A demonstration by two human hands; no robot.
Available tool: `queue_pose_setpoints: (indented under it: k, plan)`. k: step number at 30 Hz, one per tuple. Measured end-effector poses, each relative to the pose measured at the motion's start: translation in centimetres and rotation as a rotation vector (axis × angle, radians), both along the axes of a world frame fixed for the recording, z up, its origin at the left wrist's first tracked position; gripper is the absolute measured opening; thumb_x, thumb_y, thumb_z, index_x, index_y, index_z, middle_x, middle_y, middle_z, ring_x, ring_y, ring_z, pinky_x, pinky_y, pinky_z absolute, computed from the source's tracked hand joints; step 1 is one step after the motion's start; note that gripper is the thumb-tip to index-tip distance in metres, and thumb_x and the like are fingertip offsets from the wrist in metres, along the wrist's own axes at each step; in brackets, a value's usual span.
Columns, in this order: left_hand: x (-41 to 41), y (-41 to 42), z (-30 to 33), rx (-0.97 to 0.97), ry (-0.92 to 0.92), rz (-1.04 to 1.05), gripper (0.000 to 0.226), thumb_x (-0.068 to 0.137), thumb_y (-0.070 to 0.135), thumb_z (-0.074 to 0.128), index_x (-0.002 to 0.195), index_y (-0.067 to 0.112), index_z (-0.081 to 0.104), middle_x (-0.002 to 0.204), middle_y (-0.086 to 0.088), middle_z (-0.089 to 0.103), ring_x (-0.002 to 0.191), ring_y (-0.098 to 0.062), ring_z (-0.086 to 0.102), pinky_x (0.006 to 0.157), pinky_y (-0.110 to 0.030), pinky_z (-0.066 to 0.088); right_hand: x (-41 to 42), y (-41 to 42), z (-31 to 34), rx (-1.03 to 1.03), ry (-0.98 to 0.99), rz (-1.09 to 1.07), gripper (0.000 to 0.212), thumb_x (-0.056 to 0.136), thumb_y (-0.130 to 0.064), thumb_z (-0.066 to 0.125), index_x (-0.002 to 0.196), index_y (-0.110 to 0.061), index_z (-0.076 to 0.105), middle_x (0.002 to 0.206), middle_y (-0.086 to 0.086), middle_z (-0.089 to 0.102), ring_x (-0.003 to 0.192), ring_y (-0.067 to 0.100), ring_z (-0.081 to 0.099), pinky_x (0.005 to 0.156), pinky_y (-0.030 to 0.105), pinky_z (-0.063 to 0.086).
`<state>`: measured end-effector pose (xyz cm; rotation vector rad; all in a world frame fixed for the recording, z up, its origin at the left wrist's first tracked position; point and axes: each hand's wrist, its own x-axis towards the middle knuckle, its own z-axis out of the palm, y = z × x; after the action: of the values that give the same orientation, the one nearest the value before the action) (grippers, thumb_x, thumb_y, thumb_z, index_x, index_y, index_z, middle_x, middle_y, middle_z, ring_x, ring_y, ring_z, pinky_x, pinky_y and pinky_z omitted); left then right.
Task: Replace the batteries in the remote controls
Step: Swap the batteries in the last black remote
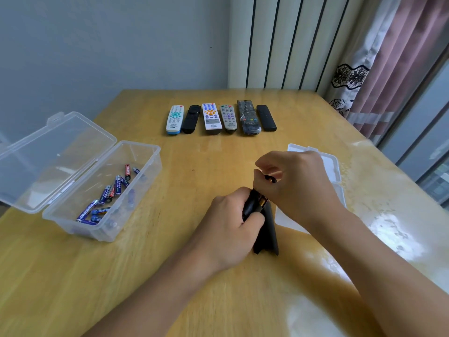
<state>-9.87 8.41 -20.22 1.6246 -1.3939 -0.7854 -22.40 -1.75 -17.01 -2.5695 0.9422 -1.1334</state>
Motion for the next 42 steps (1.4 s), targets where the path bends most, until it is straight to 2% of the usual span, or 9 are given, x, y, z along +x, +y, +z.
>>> queue_pose_setpoints:
  k: [2,6,20,24,26,29,31,37,42]
  plan:
    - [-0.4,-0.1,0.2,0.024,0.130,-0.011,0.010,0.090,0.013,0.050,0.085,0.010,0.058,0.054,0.003,0.060,0.038,-0.014,0.052,0.037,-0.027,0.042,-0.3,-0.1,0.1,0.051,-0.058,0.021,0.002,0.080,-0.010,0.074,0.081,-0.010,0.075,0.071,-0.002,0.073,0.068,0.014,0.071,0.066,0.034,0.060]
    - [0.3,-0.7,0.8,-0.008,0.376,0.066,0.016,0.101,0.020,0.050,0.094,0.010,0.060,0.068,-0.006,0.065,0.047,-0.023,0.057,0.041,-0.030,0.047,-0.5,0.0,0.0,0.152,-0.227,-0.002,0.009,0.083,-0.008,0.074,0.086,-0.016,0.076,0.082,-0.010,0.074,0.086,-0.001,0.069,0.067,0.009,0.055]
    - [-0.6,-0.5,0.6,-0.095,0.346,0.165,0.026,0.108,0.028,0.044,0.093,0.007,0.051,0.067,-0.005,0.062,0.044,-0.024,0.057,0.039,-0.032,0.048,1.3,1.6,-1.5,0.092,-0.297,0.009,0.021,0.094,-0.005,0.064,0.098,-0.020,0.078,0.090,-0.022,0.066,0.089,-0.002,0.065,0.071,0.020,0.054]
    - [-1.5,-0.5,0.3,-0.197,0.233,0.229,0.024,0.107,0.024,0.044,0.086,0.012,0.048,0.067,-0.008,0.060,0.037,-0.016,0.054,0.035,-0.025,0.042,2.1,2.4,-1.4,0.097,-0.366,0.005,0.022,0.094,-0.003,0.060,0.092,-0.022,0.071,0.099,-0.011,0.065,0.082,0.005,0.062,0.063,0.017,0.052]
    - [-1.5,-0.7,0.2,-0.223,0.160,0.246,0.024,0.107,0.024,0.044,0.086,0.011,0.047,0.068,-0.009,0.061,0.038,-0.020,0.056,0.033,-0.031,0.042,2.3,2.3,-1.4,0.168,-0.411,0.007,0.025,0.094,-0.003,0.060,0.090,-0.023,0.075,0.091,-0.013,0.070,0.079,0.004,0.066,0.066,0.014,0.055]
    - [-0.9,-0.7,0.2,-0.226,0.029,0.254,0.025,0.106,0.026,0.045,0.086,0.011,0.047,0.070,-0.010,0.063,0.049,-0.030,0.060,0.041,-0.050,0.047,2.5,1.9,-1.6,0.278,-0.422,-0.009,0.022,0.096,-0.006,0.062,0.098,-0.021,0.078,0.092,-0.017,0.073,0.087,0.010,0.072,0.078,0.037,0.061]
    - [-0.7,-0.7,0.2,-0.222,0.001,0.254,0.025,0.106,0.027,0.045,0.087,0.011,0.047,0.072,-0.013,0.063,0.052,-0.034,0.060,0.041,-0.053,0.046,2.5,1.7,-1.6,0.316,-0.415,-0.011,0.020,0.097,-0.009,0.061,0.100,-0.021,0.077,0.095,-0.012,0.074,0.090,0.014,0.073,0.079,0.041,0.061]
    - [-0.6,-0.9,0.0,-0.180,0.049,0.248,0.026,0.107,0.026,0.045,0.086,0.011,0.047,0.074,-0.016,0.063,0.051,-0.037,0.060,0.038,-0.053,0.046,2.7,1.2,-1.2,0.378,-0.365,-0.008,0.016,0.097,-0.011,0.058,0.093,-0.021,0.069,0.089,-0.011,0.069,0.087,0.019,0.071,0.077,0.043,0.061]
    - [0.0,-0.8,-0.4,-0.145,0.089,0.210,0.026,0.107,0.028,0.044,0.083,0.018,0.047,0.070,-0.014,0.063,0.039,-0.021,0.057,0.033,-0.029,0.045,2.7,1.3,-0.8,0.370,-0.301,-0.011,0.017,0.095,-0.011,0.050,0.087,-0.020,0.062,0.082,-0.008,0.064,0.082,0.023,0.070,0.071,0.048,0.060]
